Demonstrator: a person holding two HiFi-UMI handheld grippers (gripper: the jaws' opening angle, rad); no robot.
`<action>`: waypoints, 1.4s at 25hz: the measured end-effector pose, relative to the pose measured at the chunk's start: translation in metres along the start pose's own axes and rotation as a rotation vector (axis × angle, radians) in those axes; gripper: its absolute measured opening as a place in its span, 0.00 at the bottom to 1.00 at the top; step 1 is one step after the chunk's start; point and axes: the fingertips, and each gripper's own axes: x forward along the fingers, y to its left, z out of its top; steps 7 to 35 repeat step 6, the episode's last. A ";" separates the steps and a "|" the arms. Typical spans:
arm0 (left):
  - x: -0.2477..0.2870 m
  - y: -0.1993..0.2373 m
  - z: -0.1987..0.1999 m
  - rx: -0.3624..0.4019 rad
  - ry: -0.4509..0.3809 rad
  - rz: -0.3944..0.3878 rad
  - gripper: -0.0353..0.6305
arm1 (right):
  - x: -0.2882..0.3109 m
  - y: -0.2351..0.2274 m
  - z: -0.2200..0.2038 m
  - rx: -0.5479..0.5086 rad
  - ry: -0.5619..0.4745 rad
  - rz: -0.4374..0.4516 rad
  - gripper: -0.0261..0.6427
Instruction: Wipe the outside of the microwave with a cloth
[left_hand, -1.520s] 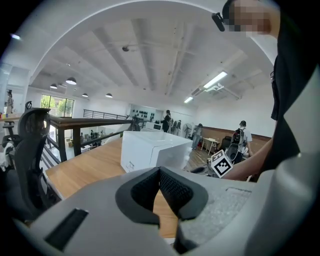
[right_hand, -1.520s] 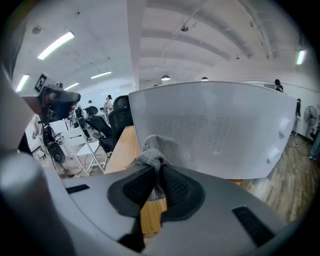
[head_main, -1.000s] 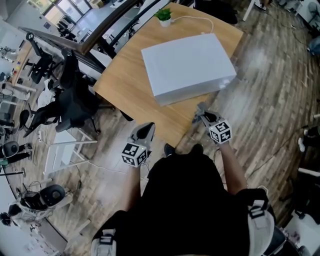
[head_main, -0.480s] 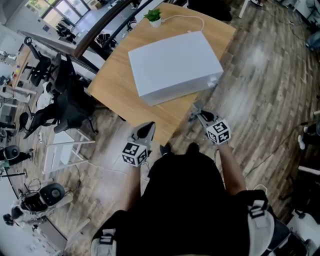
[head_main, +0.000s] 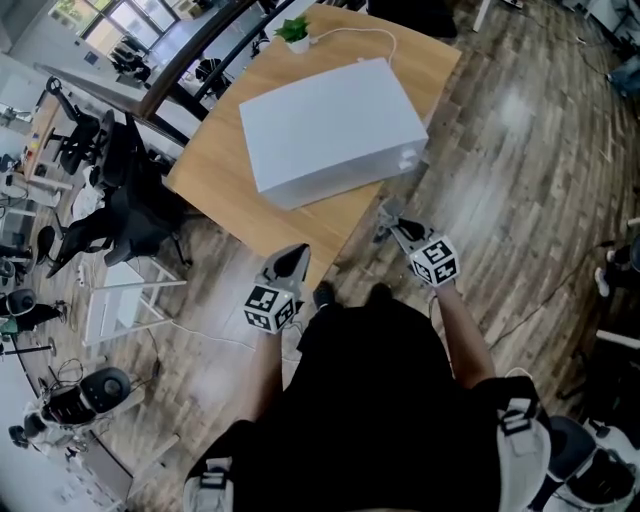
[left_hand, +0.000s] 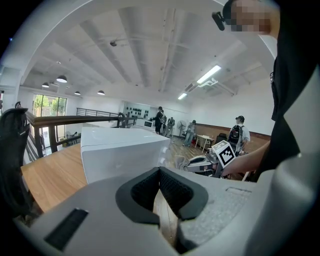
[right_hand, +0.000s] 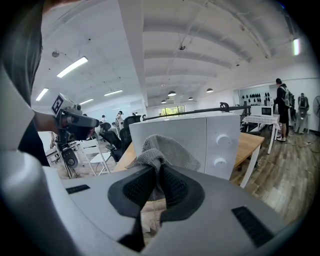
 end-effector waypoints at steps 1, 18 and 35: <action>0.003 -0.003 0.001 0.002 -0.001 0.000 0.06 | -0.002 -0.002 0.000 -0.001 0.000 0.003 0.09; 0.021 -0.021 0.009 0.018 -0.009 -0.007 0.06 | -0.010 -0.011 0.005 -0.023 -0.004 0.021 0.09; 0.021 -0.021 0.009 0.018 -0.009 -0.007 0.06 | -0.010 -0.011 0.005 -0.023 -0.004 0.021 0.09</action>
